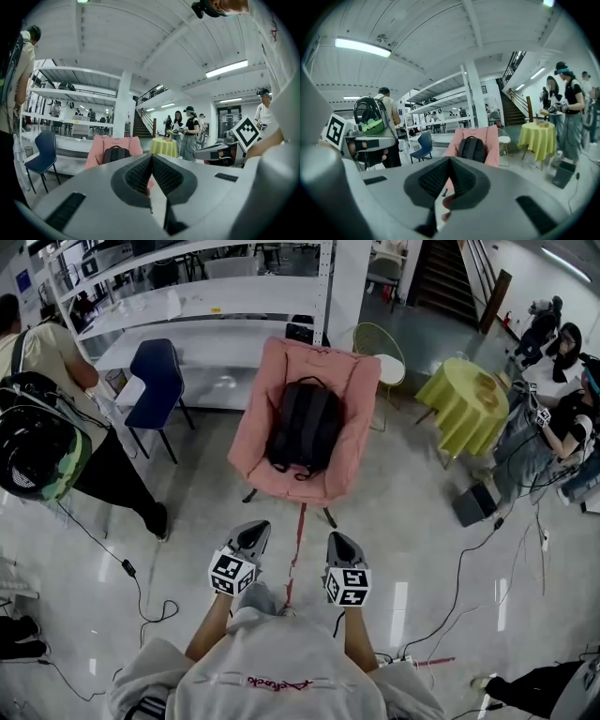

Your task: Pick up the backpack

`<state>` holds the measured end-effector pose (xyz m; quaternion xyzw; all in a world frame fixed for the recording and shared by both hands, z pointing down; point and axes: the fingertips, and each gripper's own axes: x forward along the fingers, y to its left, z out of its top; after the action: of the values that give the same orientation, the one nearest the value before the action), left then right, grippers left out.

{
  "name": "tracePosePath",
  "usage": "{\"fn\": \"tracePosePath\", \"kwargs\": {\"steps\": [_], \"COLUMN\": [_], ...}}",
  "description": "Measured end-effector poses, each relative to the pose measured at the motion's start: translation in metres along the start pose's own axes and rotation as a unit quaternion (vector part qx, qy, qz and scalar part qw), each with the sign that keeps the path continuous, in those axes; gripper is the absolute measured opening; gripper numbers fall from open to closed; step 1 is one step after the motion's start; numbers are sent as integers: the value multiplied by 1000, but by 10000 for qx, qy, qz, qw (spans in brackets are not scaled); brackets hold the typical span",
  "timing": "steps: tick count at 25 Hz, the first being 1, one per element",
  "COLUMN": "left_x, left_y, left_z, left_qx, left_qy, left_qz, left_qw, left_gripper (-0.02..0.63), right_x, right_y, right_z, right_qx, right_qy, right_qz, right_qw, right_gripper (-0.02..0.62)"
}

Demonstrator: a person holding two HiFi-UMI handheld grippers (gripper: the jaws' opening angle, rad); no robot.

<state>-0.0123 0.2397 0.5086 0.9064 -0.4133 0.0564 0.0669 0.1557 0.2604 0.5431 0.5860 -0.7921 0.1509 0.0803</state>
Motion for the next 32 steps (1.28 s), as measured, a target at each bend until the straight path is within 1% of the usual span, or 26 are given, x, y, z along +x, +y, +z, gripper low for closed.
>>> {"fn": "tracePosePath", "kwargs": {"steps": [8, 15, 24, 28, 32], "left_x": [15, 30, 68, 88, 109], "left_y": [-3, 12, 59, 87, 118], "left_z": [3, -3, -3, -8, -8], "left_qx": [58, 23, -146, -225, -324], "left_qy": [-33, -69, -131, -87, -89], "left_qz": [-131, -123, -94, -74, -53], "left_qw": [9999, 9999, 9998, 9997, 9994], "left_gripper": [10, 9, 9, 9, 10], "right_x": [4, 27, 80, 113, 148], "right_y": [-9, -14, -28, -29, -30], "right_z": [2, -5, 9, 10, 19], "right_qx": [44, 69, -2, -17, -88], "right_qy": [-93, -17, 61, 174, 265], "right_qz": [-68, -73, -148, -134, -113], "right_qw": [9999, 9999, 9999, 9998, 9995], "right_gripper": [18, 18, 18, 18, 18]}}
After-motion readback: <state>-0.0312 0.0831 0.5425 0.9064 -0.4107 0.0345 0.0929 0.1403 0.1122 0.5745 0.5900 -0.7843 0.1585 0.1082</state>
